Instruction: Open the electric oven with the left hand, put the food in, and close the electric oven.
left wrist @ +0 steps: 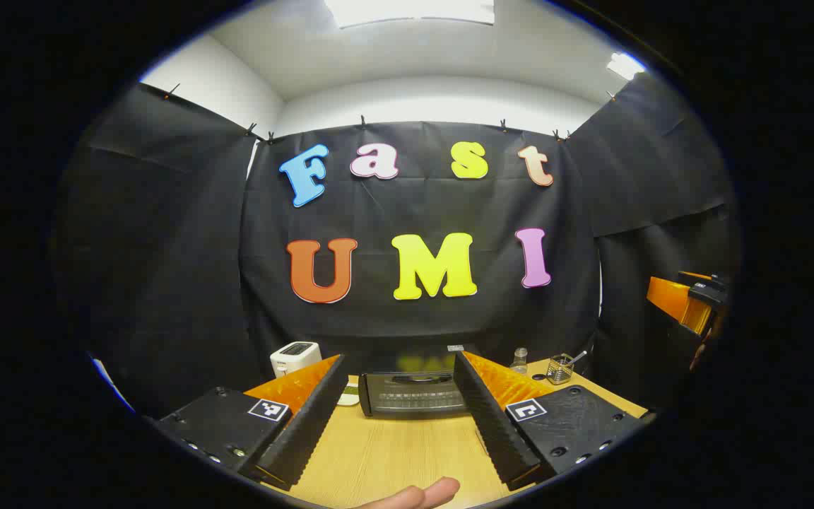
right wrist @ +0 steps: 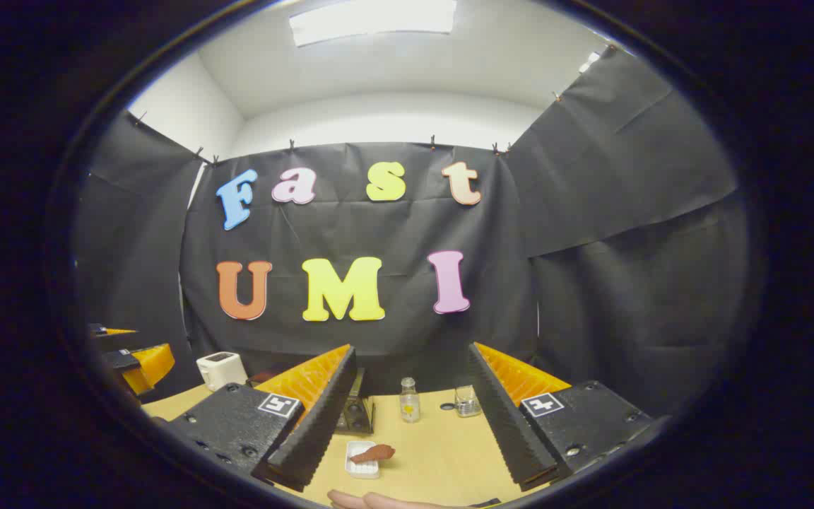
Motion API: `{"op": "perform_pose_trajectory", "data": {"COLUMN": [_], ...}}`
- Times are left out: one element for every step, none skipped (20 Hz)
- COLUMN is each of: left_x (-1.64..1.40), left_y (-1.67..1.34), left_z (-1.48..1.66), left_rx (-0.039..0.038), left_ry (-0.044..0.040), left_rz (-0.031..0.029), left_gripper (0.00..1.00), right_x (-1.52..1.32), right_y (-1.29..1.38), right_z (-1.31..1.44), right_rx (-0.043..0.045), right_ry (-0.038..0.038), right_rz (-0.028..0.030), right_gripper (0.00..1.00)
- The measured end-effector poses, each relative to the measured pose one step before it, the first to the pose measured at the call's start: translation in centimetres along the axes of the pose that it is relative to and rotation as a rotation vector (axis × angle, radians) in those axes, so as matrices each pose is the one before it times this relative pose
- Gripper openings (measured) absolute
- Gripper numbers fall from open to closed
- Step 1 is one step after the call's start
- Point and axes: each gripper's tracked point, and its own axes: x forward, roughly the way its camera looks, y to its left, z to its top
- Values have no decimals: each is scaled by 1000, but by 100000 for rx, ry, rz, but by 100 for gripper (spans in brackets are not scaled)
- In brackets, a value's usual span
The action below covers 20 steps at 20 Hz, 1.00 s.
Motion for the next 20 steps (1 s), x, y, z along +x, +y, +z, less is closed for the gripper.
{"op": "perform_pose_trajectory", "data": {"left_x": [-70, -206, -54, 34, 43, -10, 15, -31, 91, -18, 124, -74, 44, 97, 31, 226, 397, 456, 646, 770], "left_y": [-53, -30, -162, -234, -338, -266, -78, -16, -148, 14, 82, 227, -78, -342, -362, -266, -356, -247, 40, -5], "left_z": [129, 120, 44, 116, -94, -62, -41, 41, -13, -180, -312, -129, 149, 109, -96, -111, -15, -154, -36, -67], "left_rx": [-196, -446, -662, -726, -603, -366, -305, 115, 359, 371, 64, -861, -820, -185, 235, 324, 2, -645, -1746, -2474], "left_ry": [-186, -351, -453, -411, 50, 6, 19, -245, 5, 257, 578, -438, -775, -889, -379, -287, -324, -442, -661, -531], "left_rz": [-223, 260, -99, -739, -1189, -942, -111, 67, -36, 85, 770, 1662, 590, -664, -968, -1443, -1402, -726, -53, 113], "left_gripper": [96, 95, 96, 95, 96, 96, 96, 95, 96, 96, 96, 96, 95, 95, 96, 95, 95, 95, 95, 95], "right_x": [-22, -24, -67, -33, -29, -19, -26, -94, -52, 7, 34, 200, 185, 99, 197, 311, 412, 479, 492, 420], "right_y": [-334, -415, -405, -289, -357, -278, -134, -97, -227, -335, -171, -183, -275, -342, 168, 401, 176, -77, -101, -476], "right_z": [201, 2, 106, 204, 150, -120, -99, -231, -191, -321, -101, 90, 16, -216, -166, -341, -426, -306, 14, 46], "right_rx": [-292, -186, -434, -400, -248, -59, -10, 333, 339, 463, 562, 321, -134, -210, 389, 565, 1122, 972, 315, 36], "right_ry": [-144, -192, -513, -648, -413, -84, 364, 401, 343, 255, -453, -1270, -1507, -1154, -827, 122, 1075, 451, -282, -925], "right_rz": [-476, -537, -419, -386, -727, -541, 201, 445, 228, 295, 252, 89, -298, -3, 1289, 2045, 1769, 1181, 1180, -95], "right_gripper": [99, 99, 99, 96, 96, 99, 99, 99, 99, 99, 99, 99, 99, 99, 99, 96, 99, 99, 99, 99]}}
